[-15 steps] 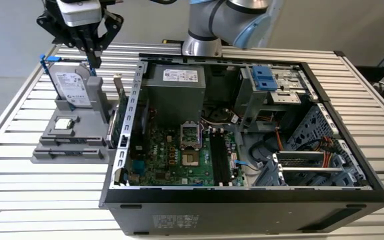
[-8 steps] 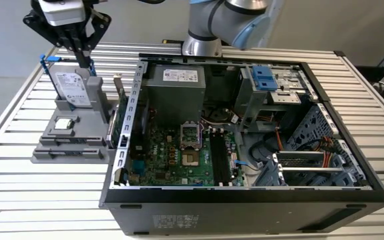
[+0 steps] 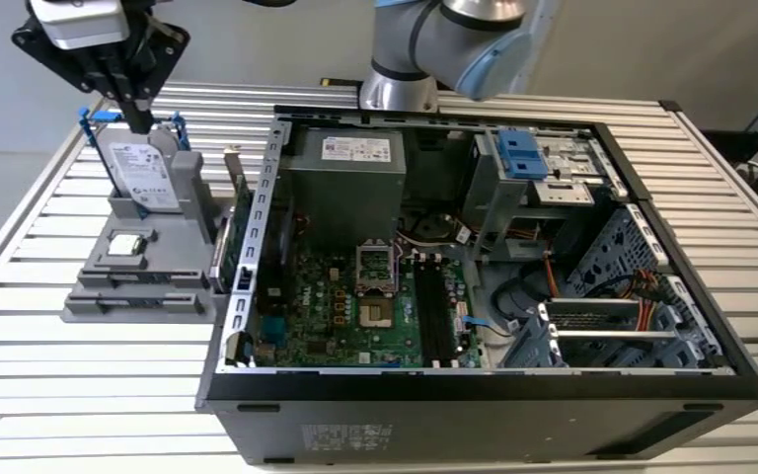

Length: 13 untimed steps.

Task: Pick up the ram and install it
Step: 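Reach for the ram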

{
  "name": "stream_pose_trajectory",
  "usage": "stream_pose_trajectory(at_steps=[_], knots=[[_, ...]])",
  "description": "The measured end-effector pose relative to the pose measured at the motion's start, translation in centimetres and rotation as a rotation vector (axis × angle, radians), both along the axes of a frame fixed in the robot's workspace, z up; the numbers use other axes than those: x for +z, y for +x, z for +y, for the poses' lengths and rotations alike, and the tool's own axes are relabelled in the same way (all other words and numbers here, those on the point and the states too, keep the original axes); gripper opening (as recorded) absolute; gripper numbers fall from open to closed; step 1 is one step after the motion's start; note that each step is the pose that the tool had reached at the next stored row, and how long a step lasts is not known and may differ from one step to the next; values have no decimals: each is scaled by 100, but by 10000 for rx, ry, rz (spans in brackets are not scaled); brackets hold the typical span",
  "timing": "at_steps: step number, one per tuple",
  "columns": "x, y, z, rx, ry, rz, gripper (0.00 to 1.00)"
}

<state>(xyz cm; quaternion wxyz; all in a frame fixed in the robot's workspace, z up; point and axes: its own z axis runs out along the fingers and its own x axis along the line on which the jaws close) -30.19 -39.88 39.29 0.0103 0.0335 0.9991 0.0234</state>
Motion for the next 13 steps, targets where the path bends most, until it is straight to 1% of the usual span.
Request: stream_pose_trajectory(at_steps=[13], knots=[[0, -368, 0, 83, 0, 0, 0]])
